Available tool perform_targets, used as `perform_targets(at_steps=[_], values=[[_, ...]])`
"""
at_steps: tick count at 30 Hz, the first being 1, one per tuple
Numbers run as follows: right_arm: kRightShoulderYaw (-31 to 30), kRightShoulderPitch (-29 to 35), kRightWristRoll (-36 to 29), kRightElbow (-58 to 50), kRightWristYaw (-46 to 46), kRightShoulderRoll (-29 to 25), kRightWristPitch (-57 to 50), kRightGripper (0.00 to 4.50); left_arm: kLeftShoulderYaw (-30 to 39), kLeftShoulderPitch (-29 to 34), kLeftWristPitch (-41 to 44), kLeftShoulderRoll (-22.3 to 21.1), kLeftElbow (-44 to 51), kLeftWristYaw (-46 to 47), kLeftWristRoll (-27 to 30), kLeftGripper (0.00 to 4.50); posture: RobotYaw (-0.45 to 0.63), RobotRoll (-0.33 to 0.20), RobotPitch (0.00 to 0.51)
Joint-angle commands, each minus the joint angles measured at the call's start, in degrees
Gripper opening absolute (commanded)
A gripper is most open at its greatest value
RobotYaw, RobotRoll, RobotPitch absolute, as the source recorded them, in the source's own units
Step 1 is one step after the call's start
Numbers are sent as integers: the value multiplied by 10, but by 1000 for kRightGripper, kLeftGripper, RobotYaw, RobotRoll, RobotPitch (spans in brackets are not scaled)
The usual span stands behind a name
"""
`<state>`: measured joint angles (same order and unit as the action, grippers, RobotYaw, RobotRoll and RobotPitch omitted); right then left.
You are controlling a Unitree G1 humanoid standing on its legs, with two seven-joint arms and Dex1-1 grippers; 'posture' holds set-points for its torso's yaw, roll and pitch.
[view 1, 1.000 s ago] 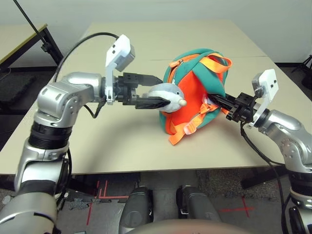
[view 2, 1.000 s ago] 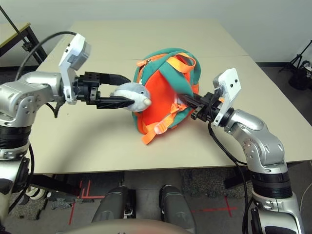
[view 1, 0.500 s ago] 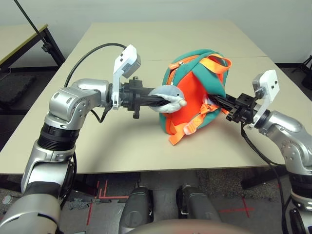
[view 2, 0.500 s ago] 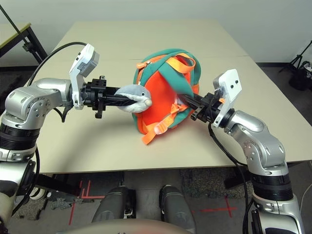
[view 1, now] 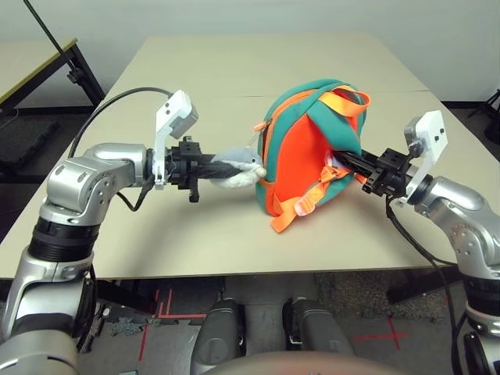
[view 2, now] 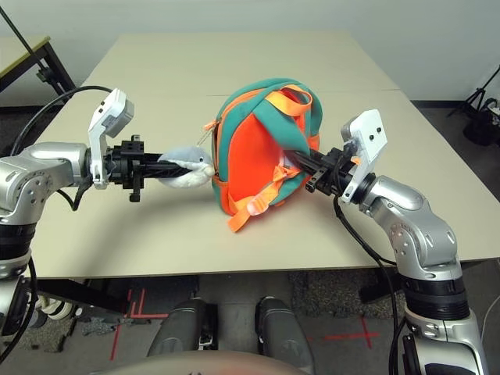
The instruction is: Put the pencil case into the backpack and zip it.
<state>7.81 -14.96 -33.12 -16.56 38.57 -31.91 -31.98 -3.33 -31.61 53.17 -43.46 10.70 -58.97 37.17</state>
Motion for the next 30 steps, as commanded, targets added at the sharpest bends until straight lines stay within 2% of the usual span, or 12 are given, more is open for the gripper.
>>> perform_targets(at_steps=[1,8,16,19,22,23,27,30], values=[[-1,-7,0,6,4,-3,-5,63,-16,24,6,18,0,10,-1,270,117,0,80],[3,0,0,2,3,-3,-4,63,-53,89,-32,80,-45,29,-34,269,101,0,79],[9,8,-2,-3,2,-9,-6,63,-70,106,-65,107,-95,27,-65,269,83,0,79],[10,15,-4,-5,12,-23,-13,63,-41,94,-50,93,-102,21,-51,1343,87,0,80],[18,25,-8,-3,36,-54,-23,63,-21,80,-50,51,-116,10,-59,2490,95,0,80],[28,30,-23,-5,52,-68,-35,782,-12,78,-49,33,-116,3,-58,2909,95,0,80],[74,58,-69,-4,116,-143,-71,2196,28,77,-25,-41,-130,-33,-39,4464,101,0,81],[108,75,-73,28,156,-198,-81,3443,63,78,-56,-60,-169,-22,-57,4500,123,0,79]])
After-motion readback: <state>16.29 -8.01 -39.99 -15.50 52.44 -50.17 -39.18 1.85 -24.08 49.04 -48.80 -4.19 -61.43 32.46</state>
